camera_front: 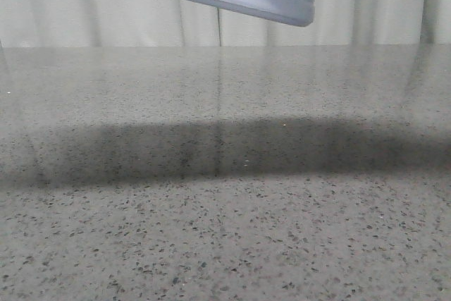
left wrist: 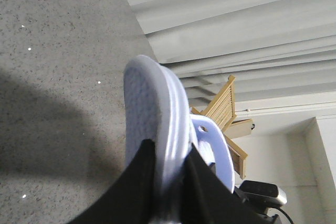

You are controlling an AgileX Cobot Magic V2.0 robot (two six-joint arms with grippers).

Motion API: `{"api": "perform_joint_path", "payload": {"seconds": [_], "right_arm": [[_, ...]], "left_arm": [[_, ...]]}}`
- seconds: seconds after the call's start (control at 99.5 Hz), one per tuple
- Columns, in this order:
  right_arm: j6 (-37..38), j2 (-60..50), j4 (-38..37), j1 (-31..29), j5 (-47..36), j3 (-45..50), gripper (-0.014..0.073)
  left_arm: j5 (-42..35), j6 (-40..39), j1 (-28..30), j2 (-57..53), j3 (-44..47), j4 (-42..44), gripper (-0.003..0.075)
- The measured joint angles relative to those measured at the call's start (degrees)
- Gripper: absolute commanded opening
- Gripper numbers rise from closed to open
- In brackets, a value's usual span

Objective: Insert blue slippers together front up

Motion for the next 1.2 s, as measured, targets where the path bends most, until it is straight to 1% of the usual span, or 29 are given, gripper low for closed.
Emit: {"api": "perform_joint_path", "payload": {"seconds": [0.311, 0.482, 0.733, 0.924, 0.934, 1.065, 1.135, 1.196], "right_arm": [[-7.62, 4.30, 6.37, -0.28, 2.63, 0.00, -0.0107], [-9.98, 6.17, 7.58, -0.37, 3.26, 0.00, -0.0107], [-14.51, 8.27, 10.79, -0.57, 5.50, 0.00, -0.0107], [-17.54, 9.46, 11.61, -0.71, 7.23, -0.02, -0.0107], [-19.15, 9.56, 12.25, -0.71, 7.23, -0.02, -0.0106], [-20.72, 9.56, 12.69, -0.71, 7.36, -0.13, -0.0106], [-21.42, 9.56, 12.76, -0.71, 7.36, -0.12, -0.0083], [-22.27, 9.56, 12.76, -0.71, 7.36, -0.12, -0.0027]], "left_arm": [[1.01, 2.27, 0.00, 0.95, 0.00, -3.75, 0.0016], [2.23, 4.88, 0.00, 2.70, 0.00, -6.76, 0.0016], [2.23, 5.24, -0.44, 3.40, 0.00, -8.10, 0.0016], [1.50, 5.71, -2.00, 3.40, 0.00, -8.45, 0.0016], [1.14, 6.62, -2.26, 3.40, 0.00, -8.45, 0.0016], [-0.06, 7.87, -2.34, 3.40, 0.00, -8.48, 0.0016], [-0.97, 8.10, -2.39, 3.40, 0.00, -8.48, 0.0016], [-1.40, 8.15, -2.39, 3.40, 0.00, -8.37, 0.0016]]}}
